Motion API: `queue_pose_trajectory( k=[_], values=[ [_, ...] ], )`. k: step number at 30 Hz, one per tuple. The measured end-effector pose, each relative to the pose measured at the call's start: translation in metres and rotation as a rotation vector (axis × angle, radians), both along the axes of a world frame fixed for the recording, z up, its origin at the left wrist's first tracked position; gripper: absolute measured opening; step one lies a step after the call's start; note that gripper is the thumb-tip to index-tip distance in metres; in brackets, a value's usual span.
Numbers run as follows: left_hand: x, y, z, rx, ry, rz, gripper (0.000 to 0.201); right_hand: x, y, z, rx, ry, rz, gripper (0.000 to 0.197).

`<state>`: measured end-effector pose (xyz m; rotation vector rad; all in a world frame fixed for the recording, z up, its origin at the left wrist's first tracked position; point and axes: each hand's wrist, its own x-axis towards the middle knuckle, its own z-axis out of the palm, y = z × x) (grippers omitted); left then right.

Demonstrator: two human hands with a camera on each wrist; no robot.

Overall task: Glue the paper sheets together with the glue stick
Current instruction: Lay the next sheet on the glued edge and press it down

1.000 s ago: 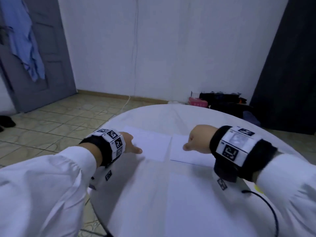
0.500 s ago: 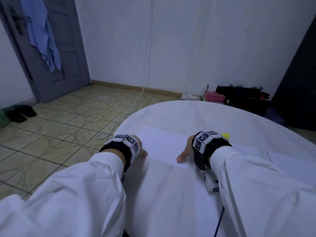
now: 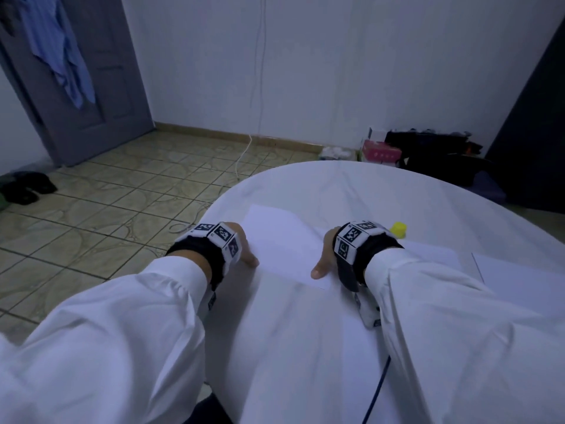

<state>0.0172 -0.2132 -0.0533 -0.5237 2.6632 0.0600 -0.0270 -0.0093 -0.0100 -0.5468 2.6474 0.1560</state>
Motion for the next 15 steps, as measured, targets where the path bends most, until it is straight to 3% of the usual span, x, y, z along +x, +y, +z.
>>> queue_pose_trajectory(
  k=[4,8,13,15],
  values=[
    [0.017,0.009,0.009,0.038,0.039,-0.018,0.061,0.013,-0.004,-0.004,-0.139,0.065,-0.036,0.041],
    [0.035,0.001,0.015,0.252,0.184,0.085,0.067,0.029,-0.003,0.002,-0.37,0.002,-0.203,0.021],
    [0.064,0.01,0.032,0.426,0.467,0.084,0.028,0.059,0.049,0.018,-0.939,-0.143,-0.448,0.025],
    [0.075,0.023,0.036,0.638,0.512,0.134,0.013,0.075,0.081,0.02,-1.111,-0.19,-0.507,0.029]
  ],
)
